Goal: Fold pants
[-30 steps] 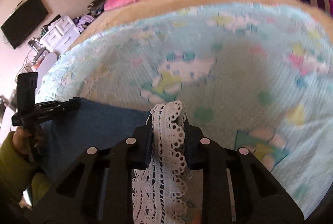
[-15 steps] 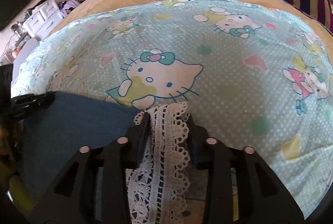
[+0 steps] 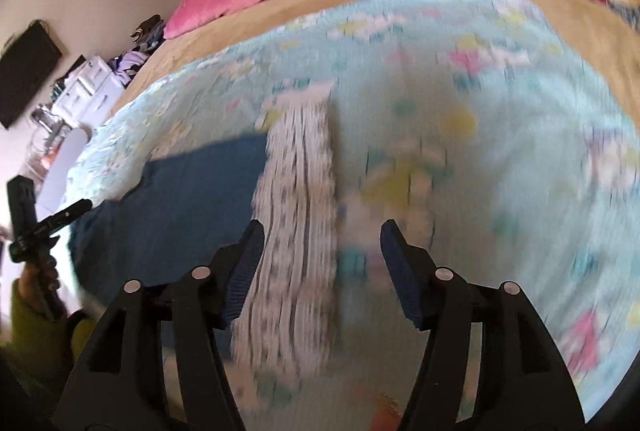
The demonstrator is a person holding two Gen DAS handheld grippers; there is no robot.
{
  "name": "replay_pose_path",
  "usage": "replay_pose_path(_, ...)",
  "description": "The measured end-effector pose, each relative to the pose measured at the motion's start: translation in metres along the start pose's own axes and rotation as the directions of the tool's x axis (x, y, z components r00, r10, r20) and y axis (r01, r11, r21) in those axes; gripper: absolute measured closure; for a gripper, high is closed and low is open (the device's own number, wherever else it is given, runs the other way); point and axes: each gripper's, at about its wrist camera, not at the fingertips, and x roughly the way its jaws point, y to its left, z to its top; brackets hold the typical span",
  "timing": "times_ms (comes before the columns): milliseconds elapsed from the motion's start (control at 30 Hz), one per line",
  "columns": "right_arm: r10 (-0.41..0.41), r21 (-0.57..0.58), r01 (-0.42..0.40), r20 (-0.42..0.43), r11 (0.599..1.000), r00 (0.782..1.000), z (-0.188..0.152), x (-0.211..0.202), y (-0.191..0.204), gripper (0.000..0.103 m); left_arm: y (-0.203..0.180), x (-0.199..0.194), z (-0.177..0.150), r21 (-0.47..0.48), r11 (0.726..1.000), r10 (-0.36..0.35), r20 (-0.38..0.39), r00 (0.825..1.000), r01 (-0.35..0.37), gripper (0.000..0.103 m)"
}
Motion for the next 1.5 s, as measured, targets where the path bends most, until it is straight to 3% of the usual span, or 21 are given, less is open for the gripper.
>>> replay_pose_path(167,0.002,0.021,-0.001,-0.056,1.000,0.998,-0.023,0.009,0.004,0.050,0.031,-0.026,-0.025,-0.037,0.981,0.191,0.003,0.982,-0.191,0.046)
replay_pose_path(233,0.006,0.001,-0.006,-0.071,1.000,0.997,-0.030,0.013,0.010,0.057,0.042,-0.028,-0.029,-0.053,0.978,0.203,-0.011,0.979,-0.203,0.046)
replay_pose_path(300,0.010,-0.030,-0.012,-0.084,0.999,0.996,-0.036,0.018,0.019,0.074,0.050,-0.027,-0.035,-0.054,0.978,0.201,-0.027,0.979,-0.202,0.046)
replay_pose_path(400,-0.028,-0.081,0.022,-0.079,0.997,0.996,-0.039,0.013,0.031,0.088,0.056,-0.032,-0.038,-0.070,0.978,0.195,-0.019,0.981,-0.196,0.046)
replay_pose_path(467,-0.080,-0.128,0.073,-0.057,0.989,0.995,-0.040,0.005,0.041,0.088,0.059,-0.036,-0.039,-0.071,0.972,0.225,-0.011,0.974,-0.226,0.047)
replay_pose_path(533,-0.160,-0.199,0.147,-0.053,0.969,0.986,-0.045,0.005,0.051,0.088,0.067,-0.039,-0.043,-0.082,0.971,0.225,-0.013,0.974,-0.225,0.048)
replay_pose_path(633,-0.204,-0.204,0.187,-0.065,0.961,0.977,-0.051,0.015,0.048,0.086,0.074,-0.041,-0.045,-0.117,0.971,0.206,-0.014,0.978,-0.206,0.050)
replay_pose_path(833,-0.190,-0.141,0.181,-0.060,0.973,0.980,-0.047,0.005,0.041,0.077,0.072,-0.043,-0.047,-0.113,0.971,0.213,-0.008,0.977,-0.212,0.051)
replay_pose_path(933,-0.192,-0.158,0.191,0.010,0.969,0.981,-0.043,-0.012,0.051,0.066,0.061,-0.049,-0.047,-0.073,0.966,0.249,0.009,0.969,-0.247,0.049)
replay_pose_path(1000,-0.203,-0.177,0.210,0.058,0.962,0.978,-0.037,-0.019,0.059,0.056,0.050,-0.059,-0.045,-0.050,0.963,0.266,0.038,0.963,-0.264,0.041)
replay_pose_path(1100,-0.181,-0.230,0.203,0.114,0.952,0.977,-0.029,-0.019,0.080,0.052,0.032,-0.074,-0.038,-0.021,0.968,0.251,0.093,0.963,-0.251,0.039)
replay_pose_path(1267,-0.079,-0.323,0.101,0.080,0.941,0.994,-0.019,0.016,0.119,0.048,-0.006,-0.060,-0.017,0.053,0.985,0.161,0.099,0.982,-0.167,0.033)
replay_pose_path(1367,-0.044,-0.380,0.053,0.031,0.923,0.999,-0.014,0.046,0.143,0.046,-0.037,-0.021,0.000,0.115,0.990,0.078,0.036,0.996,-0.082,0.033)
replay_pose_path(1467,-0.042,-0.422,0.030,-0.019,0.906,0.999,-0.010,0.072,0.159,0.044,-0.048,0.020,0.011,0.076,0.995,-0.065,-0.050,0.997,0.069,0.032)
replay_pose_path(1500,-0.063,-0.434,0.044,-0.029,0.900,0.998,-0.010,0.080,0.163,0.044,-0.047,0.037,0.013,0.055,0.995,-0.076,-0.084,0.994,0.081,0.032)
